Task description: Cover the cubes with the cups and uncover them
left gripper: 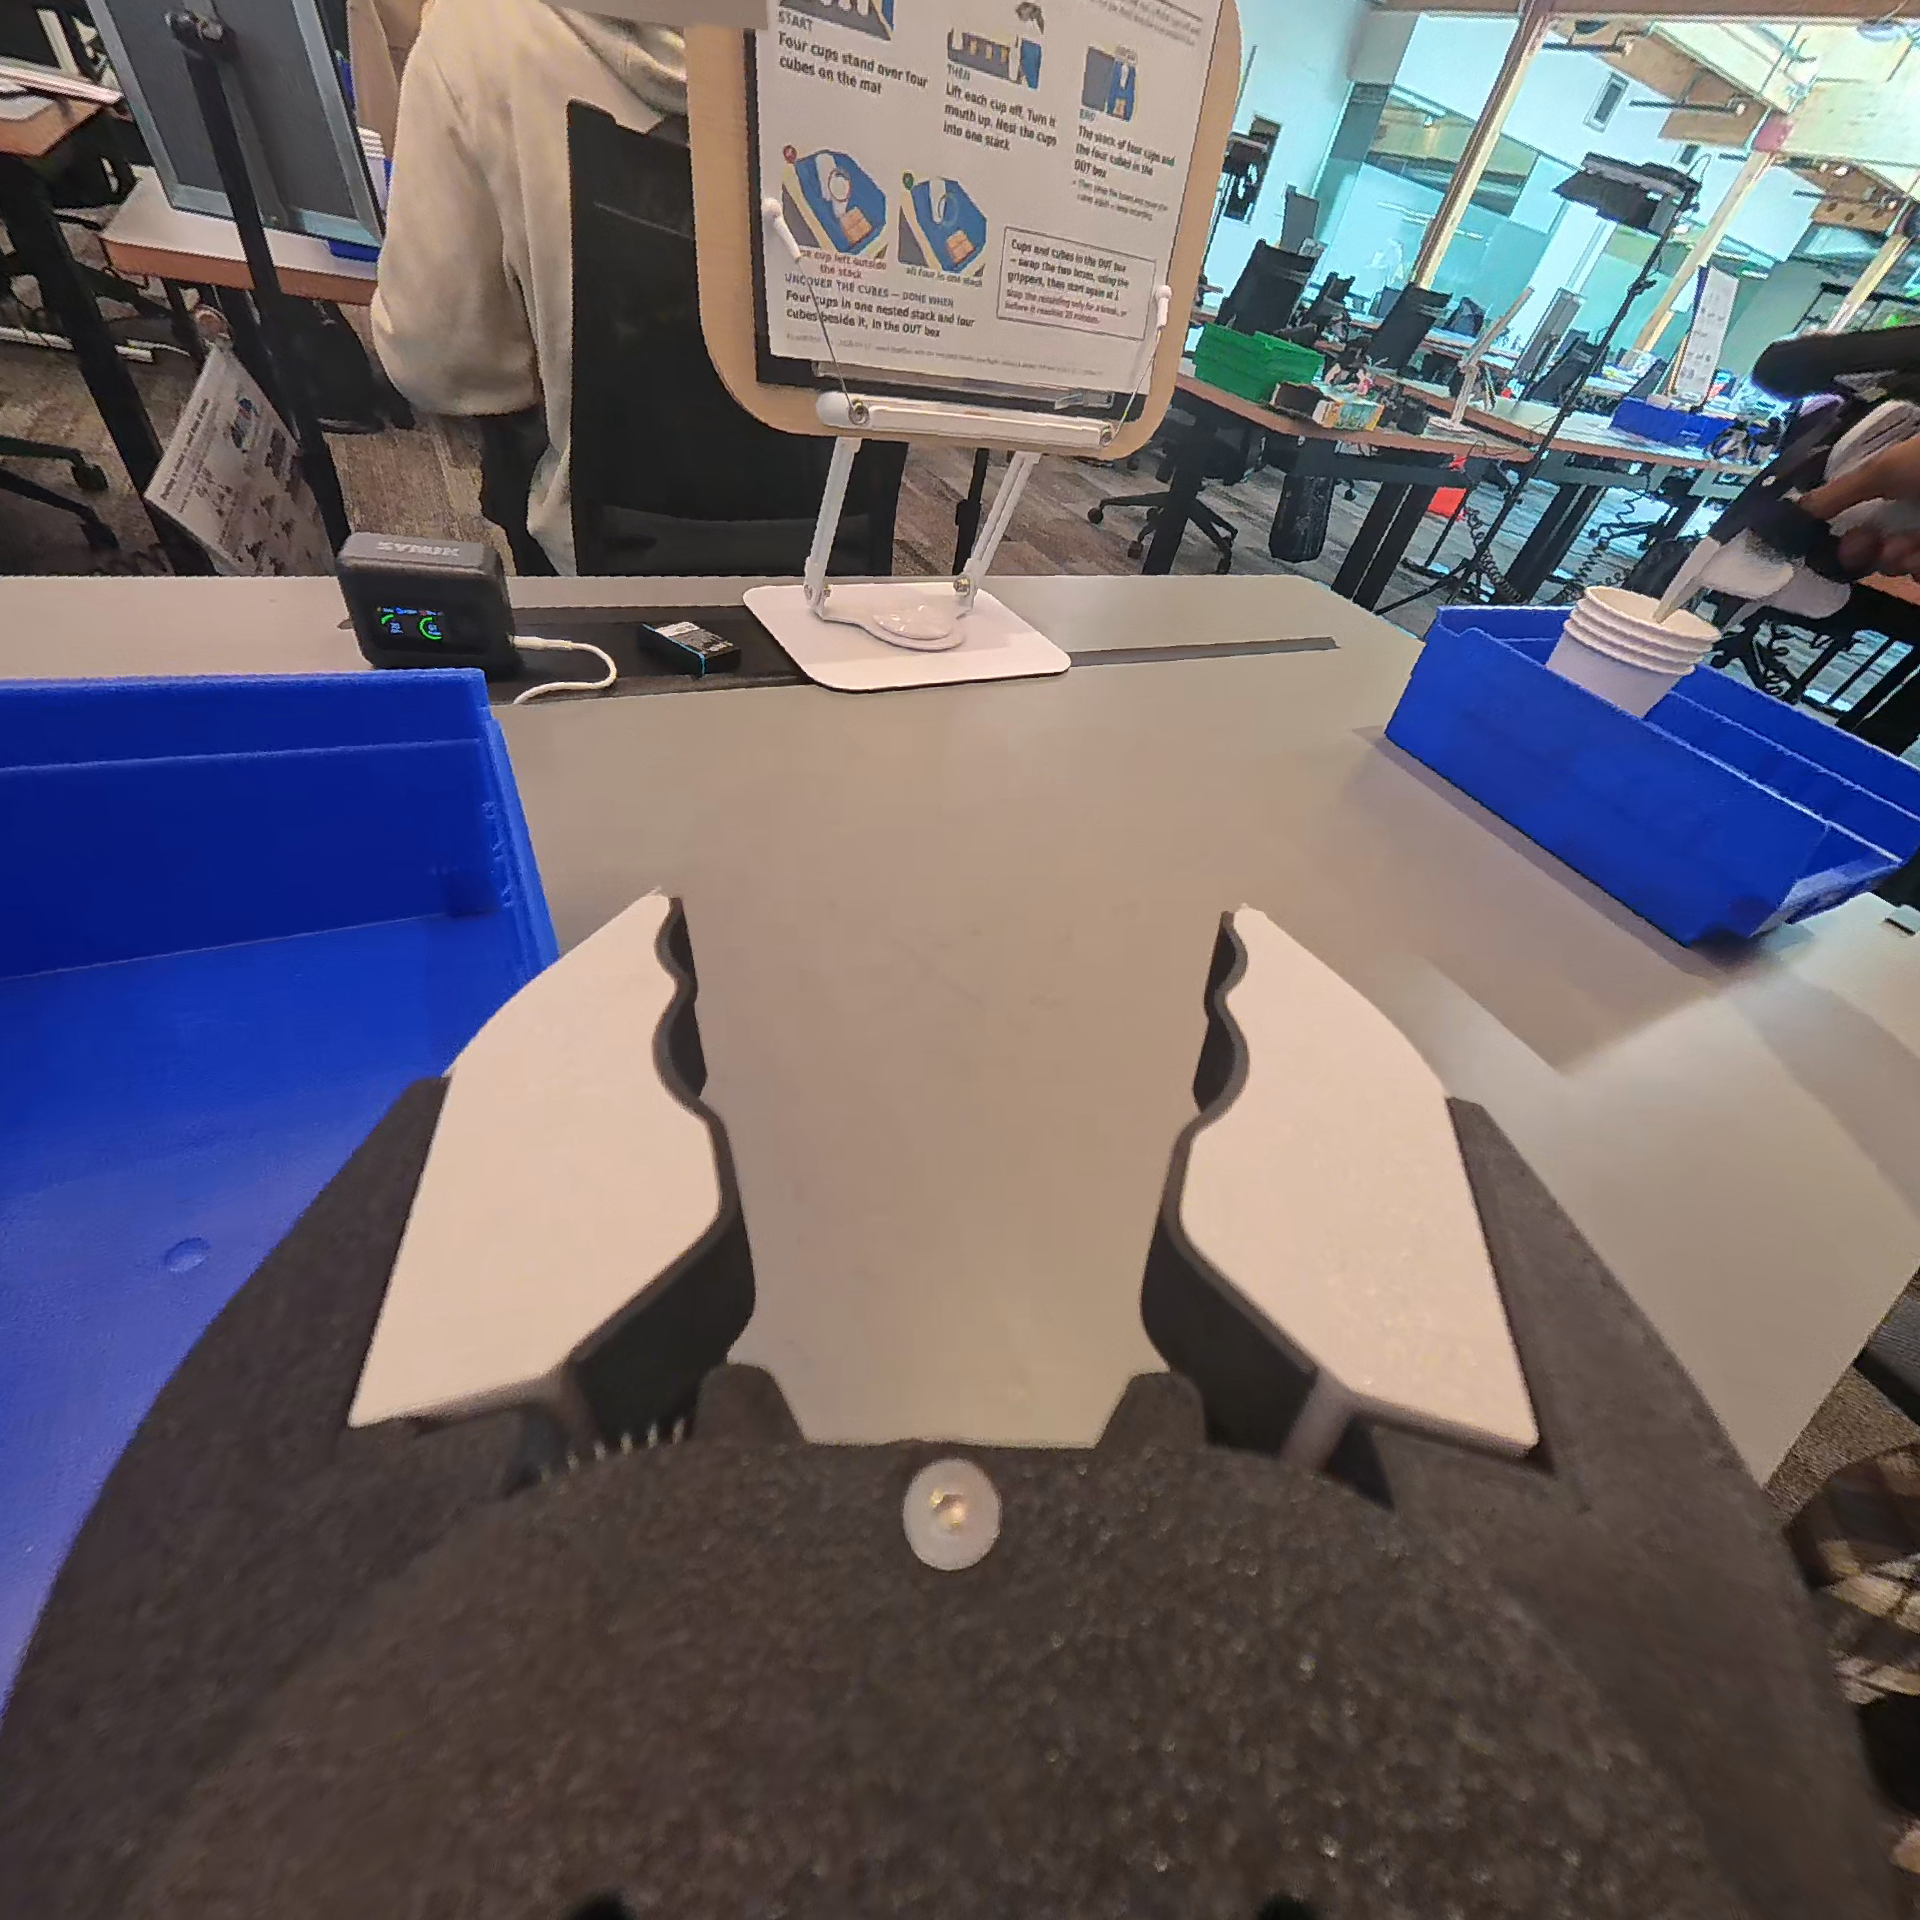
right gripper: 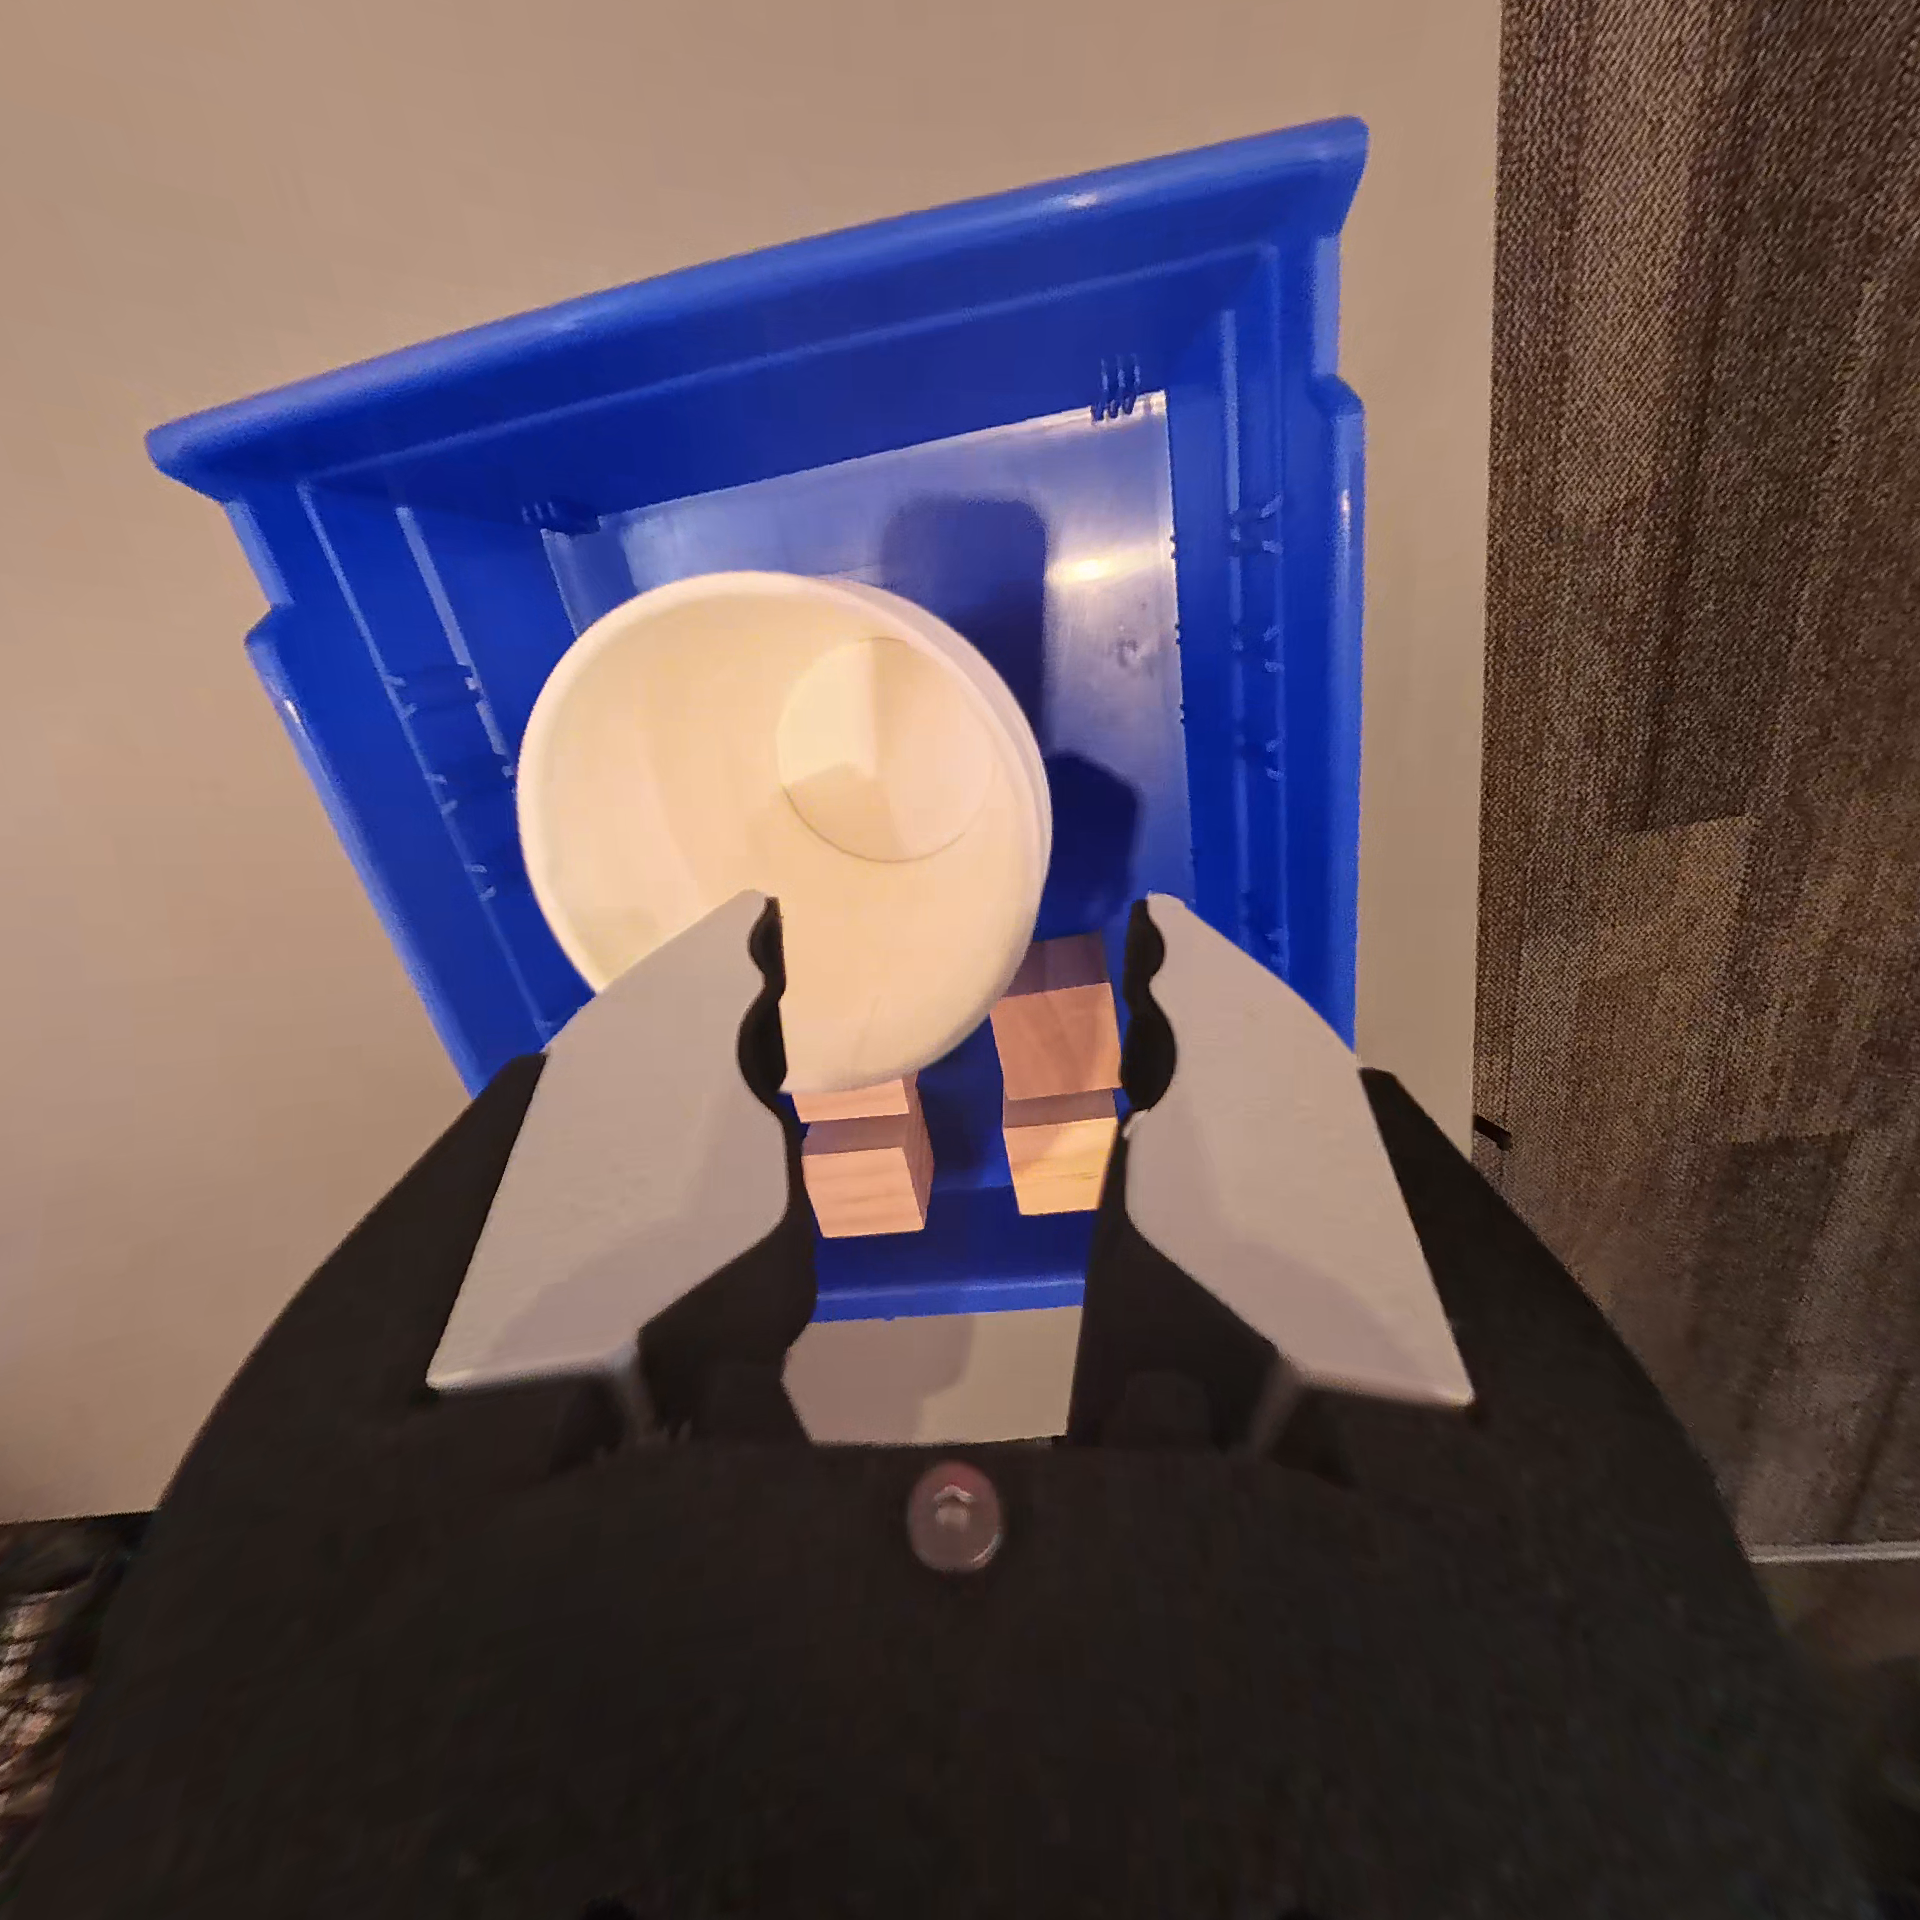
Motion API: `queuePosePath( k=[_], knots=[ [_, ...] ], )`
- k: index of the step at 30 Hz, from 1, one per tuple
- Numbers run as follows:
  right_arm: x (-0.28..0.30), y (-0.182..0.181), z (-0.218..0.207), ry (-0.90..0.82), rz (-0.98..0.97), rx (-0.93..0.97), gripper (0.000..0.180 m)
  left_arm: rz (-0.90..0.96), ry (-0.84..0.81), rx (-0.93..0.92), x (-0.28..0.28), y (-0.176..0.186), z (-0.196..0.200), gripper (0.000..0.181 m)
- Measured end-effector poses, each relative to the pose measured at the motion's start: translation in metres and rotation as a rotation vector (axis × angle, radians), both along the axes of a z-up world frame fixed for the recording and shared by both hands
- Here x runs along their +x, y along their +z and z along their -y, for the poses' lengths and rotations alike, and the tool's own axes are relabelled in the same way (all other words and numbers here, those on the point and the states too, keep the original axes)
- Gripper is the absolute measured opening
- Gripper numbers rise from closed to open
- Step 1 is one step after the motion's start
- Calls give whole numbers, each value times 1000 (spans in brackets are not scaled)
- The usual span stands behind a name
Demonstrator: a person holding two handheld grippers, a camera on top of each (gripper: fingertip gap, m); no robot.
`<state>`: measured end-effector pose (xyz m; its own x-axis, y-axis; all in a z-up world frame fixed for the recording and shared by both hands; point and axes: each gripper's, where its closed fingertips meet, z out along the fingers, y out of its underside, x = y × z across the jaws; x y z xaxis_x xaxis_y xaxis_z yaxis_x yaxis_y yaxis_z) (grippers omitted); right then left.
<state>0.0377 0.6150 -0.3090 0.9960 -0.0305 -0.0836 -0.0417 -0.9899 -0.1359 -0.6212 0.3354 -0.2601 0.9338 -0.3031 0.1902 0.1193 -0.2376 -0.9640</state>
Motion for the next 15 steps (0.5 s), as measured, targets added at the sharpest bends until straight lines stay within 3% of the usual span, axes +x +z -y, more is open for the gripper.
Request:
queuePosePath(
  k=[9, 15],
  knots=[
    [2, -4, -3, -7, 1, -4, 63, 2, -1, -13, -1, -5, -3, 93],
    [2, 23, -7, 3, 14, 72, 64, 5, -8, -9, 1, -4, -3, 93]
  ],
)
